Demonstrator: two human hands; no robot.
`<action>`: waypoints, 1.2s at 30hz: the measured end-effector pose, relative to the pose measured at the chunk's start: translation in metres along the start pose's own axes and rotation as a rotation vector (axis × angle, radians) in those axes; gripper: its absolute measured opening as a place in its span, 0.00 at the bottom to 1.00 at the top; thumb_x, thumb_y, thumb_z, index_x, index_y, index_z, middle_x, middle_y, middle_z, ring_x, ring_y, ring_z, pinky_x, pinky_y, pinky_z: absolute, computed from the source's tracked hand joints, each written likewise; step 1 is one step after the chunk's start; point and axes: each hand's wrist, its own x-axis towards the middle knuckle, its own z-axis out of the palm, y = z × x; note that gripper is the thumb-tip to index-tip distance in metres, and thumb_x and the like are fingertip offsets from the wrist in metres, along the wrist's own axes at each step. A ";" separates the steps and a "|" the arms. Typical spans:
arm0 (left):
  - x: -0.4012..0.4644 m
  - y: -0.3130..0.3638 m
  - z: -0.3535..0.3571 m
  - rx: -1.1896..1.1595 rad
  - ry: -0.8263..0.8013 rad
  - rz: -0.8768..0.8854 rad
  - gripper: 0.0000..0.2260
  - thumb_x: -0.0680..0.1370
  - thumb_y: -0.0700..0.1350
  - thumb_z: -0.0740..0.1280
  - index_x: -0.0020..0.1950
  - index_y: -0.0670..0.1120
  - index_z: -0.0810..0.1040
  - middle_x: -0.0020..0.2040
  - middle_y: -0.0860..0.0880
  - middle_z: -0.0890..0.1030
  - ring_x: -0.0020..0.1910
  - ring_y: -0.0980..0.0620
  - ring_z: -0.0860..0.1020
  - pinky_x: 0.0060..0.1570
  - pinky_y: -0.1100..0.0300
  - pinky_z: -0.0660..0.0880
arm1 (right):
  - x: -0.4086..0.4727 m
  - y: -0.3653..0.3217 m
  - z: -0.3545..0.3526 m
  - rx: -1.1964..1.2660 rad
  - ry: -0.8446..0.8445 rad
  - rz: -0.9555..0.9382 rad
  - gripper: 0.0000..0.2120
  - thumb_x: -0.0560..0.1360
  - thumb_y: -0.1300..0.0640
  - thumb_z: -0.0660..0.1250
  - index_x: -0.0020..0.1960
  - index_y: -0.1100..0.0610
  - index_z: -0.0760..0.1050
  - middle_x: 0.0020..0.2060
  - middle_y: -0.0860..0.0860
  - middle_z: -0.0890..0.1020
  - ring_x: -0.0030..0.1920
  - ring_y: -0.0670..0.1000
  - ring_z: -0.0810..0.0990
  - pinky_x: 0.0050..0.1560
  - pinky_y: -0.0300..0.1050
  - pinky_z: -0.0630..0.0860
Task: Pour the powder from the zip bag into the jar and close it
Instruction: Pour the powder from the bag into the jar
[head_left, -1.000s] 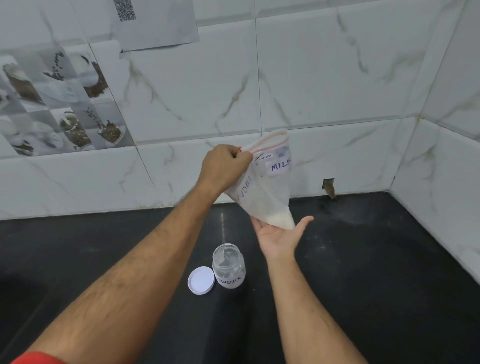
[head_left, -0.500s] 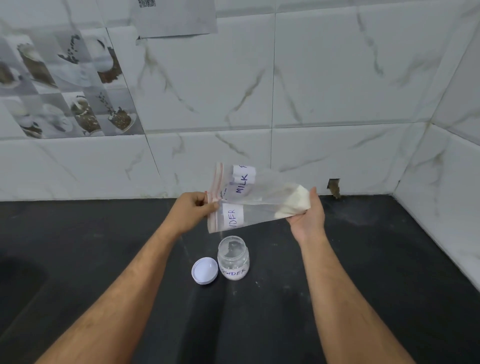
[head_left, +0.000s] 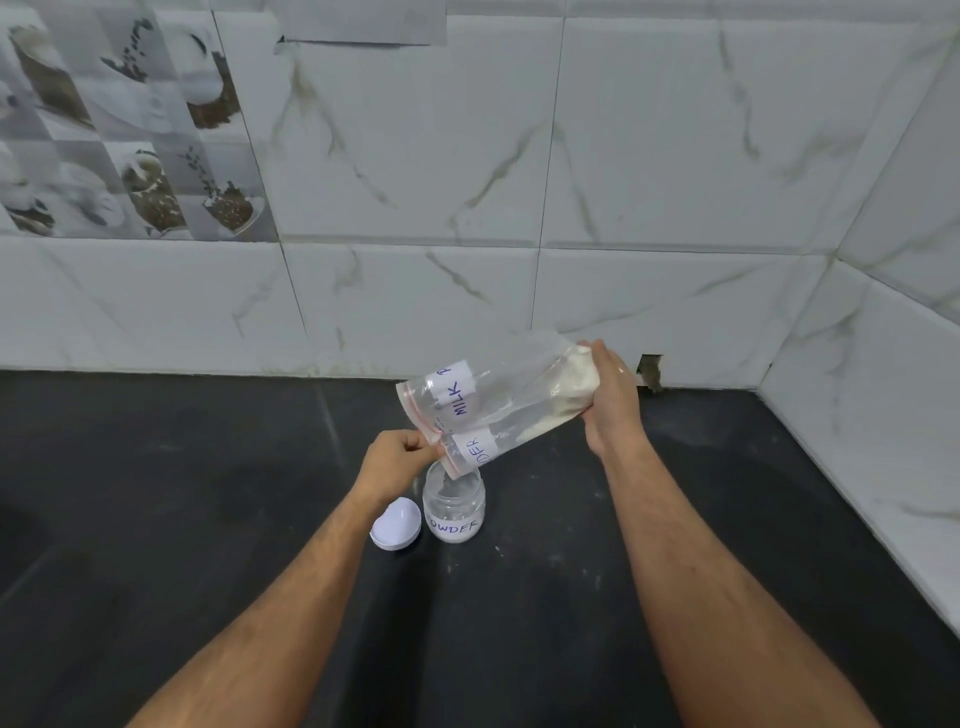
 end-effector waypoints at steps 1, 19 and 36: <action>-0.001 -0.004 0.002 -0.007 0.002 0.004 0.23 0.74 0.50 0.75 0.32 0.36 0.69 0.29 0.47 0.66 0.29 0.53 0.61 0.32 0.60 0.62 | -0.002 -0.001 0.003 -0.026 -0.001 -0.014 0.11 0.82 0.49 0.62 0.52 0.54 0.80 0.49 0.52 0.84 0.54 0.54 0.82 0.61 0.51 0.75; -0.008 -0.043 0.022 -0.209 0.135 -0.118 0.17 0.77 0.45 0.73 0.39 0.31 0.77 0.35 0.44 0.74 0.37 0.50 0.70 0.41 0.56 0.70 | -0.022 -0.015 0.048 -0.284 -0.135 -0.112 0.15 0.82 0.49 0.63 0.61 0.58 0.79 0.53 0.49 0.83 0.54 0.49 0.82 0.57 0.45 0.77; -0.012 -0.061 0.034 -0.313 0.183 -0.148 0.25 0.72 0.56 0.71 0.40 0.32 0.74 0.35 0.46 0.73 0.37 0.50 0.69 0.41 0.54 0.67 | -0.045 -0.005 0.049 -0.090 -0.150 -0.045 0.52 0.66 0.18 0.38 0.76 0.48 0.65 0.69 0.52 0.76 0.65 0.51 0.75 0.71 0.52 0.68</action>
